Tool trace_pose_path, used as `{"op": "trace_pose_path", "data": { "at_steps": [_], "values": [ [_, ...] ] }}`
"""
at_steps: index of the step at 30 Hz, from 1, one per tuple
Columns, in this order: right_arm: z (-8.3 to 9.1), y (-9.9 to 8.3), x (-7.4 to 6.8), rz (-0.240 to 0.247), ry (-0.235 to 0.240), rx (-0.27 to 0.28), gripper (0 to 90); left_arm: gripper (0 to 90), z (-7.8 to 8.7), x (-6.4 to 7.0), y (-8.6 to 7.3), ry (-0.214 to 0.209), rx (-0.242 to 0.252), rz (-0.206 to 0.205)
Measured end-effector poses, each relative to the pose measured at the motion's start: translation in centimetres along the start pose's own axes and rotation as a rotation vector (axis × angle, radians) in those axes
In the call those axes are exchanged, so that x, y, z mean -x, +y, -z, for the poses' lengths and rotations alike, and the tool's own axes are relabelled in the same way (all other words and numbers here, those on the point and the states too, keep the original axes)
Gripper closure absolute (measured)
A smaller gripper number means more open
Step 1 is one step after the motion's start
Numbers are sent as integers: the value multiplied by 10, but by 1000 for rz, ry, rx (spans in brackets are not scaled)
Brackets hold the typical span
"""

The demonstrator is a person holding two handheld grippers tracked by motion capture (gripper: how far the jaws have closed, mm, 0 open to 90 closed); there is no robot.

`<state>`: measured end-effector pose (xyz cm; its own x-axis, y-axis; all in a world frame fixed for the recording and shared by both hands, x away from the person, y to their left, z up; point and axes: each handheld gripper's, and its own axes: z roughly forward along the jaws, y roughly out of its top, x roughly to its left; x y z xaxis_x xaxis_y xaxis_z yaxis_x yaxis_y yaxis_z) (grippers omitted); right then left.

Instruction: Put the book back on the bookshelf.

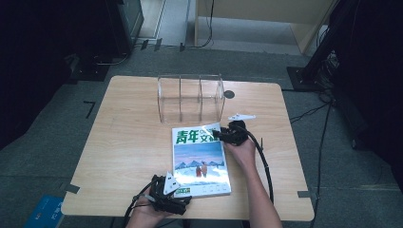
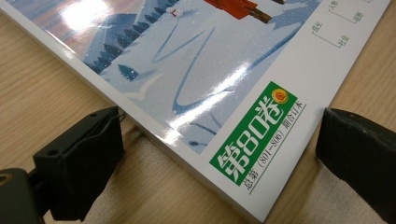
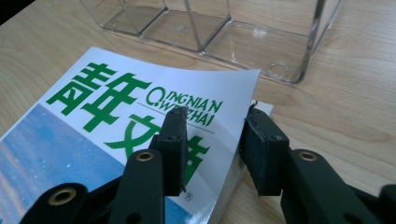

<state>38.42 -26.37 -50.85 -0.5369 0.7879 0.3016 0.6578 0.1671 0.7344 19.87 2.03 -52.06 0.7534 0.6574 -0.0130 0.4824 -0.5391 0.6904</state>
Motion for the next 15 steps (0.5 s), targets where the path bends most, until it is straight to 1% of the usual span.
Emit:
{"op": "trace_pose_path", "data": {
  "at_steps": [1,2,3,4,5,6,7,9,10,11,12,13,14,15],
  "values": [
    [1,0,-1,4,4,1,621,10,0,0,0,0,0,0],
    [2,-1,-1,0,19,3,622,10,0,0,0,0,0,0],
    [2,-1,-1,0,19,3,622,10,0,0,0,0,0,0],
    [4,-2,-2,0,47,-9,629,10,0,0,0,0,0,1],
    [5,-2,-2,8,48,-11,631,10,0,0,0,0,0,0],
    [6,-3,-3,-5,65,-9,645,10,0,0,0,0,0,1],
    [8,-3,-3,-17,92,3,662,10,0,0,0,0,0,1],
    [12,-3,-5,-14,123,10,684,10,0,0,0,-1,0,0],
    [12,-3,-5,-14,123,10,684,10,0,0,0,-1,0,1],
    [13,-2,-7,7,110,-1,673,10,0,0,0,-1,0,1],
    [9,-4,-10,57,37,-49,592,10,0,0,0,-1,0,1],
    [9,-4,-10,57,37,-49,592,10,0,0,0,-1,0,1],
    [7,-6,-8,38,38,-52,606,10,0,0,0,-1,0,1],
    [7,-7,-6,22,50,-43,613,10,0,0,0,-1,0,1]
  ]
}}
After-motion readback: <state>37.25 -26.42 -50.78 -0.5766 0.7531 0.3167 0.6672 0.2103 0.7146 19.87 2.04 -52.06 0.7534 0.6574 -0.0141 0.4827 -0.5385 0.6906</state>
